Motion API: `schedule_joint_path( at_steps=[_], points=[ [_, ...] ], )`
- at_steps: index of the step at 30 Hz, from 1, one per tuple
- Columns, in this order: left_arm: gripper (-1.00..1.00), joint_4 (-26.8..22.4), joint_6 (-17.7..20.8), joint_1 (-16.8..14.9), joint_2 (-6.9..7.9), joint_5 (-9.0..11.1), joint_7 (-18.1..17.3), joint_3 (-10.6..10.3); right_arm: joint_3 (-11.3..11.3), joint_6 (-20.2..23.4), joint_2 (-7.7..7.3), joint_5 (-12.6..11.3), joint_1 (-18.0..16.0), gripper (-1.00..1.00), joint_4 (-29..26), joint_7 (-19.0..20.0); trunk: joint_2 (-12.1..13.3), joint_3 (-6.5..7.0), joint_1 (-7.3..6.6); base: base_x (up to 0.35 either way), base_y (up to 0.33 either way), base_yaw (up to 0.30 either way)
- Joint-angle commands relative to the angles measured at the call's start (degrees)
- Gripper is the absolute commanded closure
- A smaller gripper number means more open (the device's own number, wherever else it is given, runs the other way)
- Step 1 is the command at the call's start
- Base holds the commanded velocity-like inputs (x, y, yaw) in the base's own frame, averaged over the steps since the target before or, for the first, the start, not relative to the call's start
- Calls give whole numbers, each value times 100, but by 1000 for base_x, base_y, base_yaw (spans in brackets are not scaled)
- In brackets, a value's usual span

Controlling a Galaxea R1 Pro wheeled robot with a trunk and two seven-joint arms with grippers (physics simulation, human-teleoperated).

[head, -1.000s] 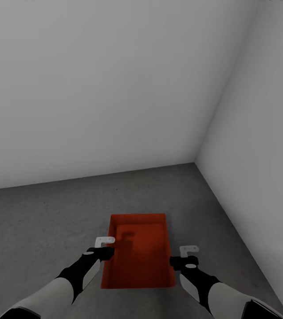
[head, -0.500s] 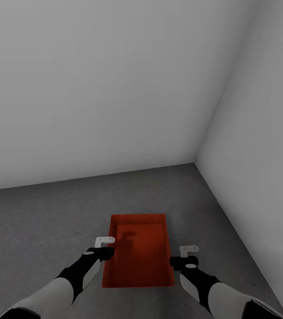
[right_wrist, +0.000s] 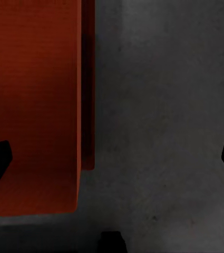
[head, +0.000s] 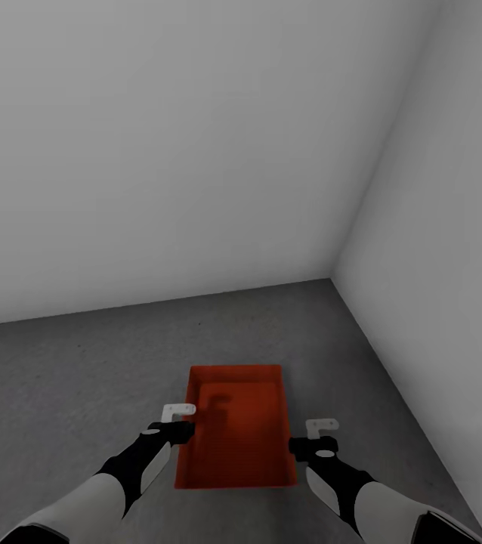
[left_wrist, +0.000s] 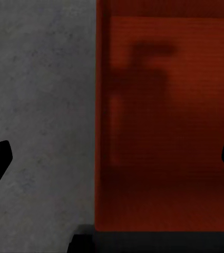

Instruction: Move the two storage containers from the living room to the garage. In the garage, place one container on the floor and stack the other container on top of it (either order is fine).

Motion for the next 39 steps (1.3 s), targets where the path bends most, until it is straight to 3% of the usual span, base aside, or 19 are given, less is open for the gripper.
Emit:
schedule_joint_path(
  at_steps=[1, 21, 39],
  points=[
    [-100, -12, 28, -2, 4, 57, 43, -49, 47, -18, 0, -60, -4, -100, 1, -25, 35, 12, -21, 0, 0, 0],
    [-100, -12, 23, -2, -2, 65, 44, -49, 47, -18, -1, -60, -4, -100, -1, -25, 838, 371, -460, 0, 0, 0],
    [-100, -48, -38, -2, 9, 48, 42, -40, 47, -18, -15, -60, -4, -100, -2, -25, 838, 371, -460, 0, 0, 0]
  ],
)
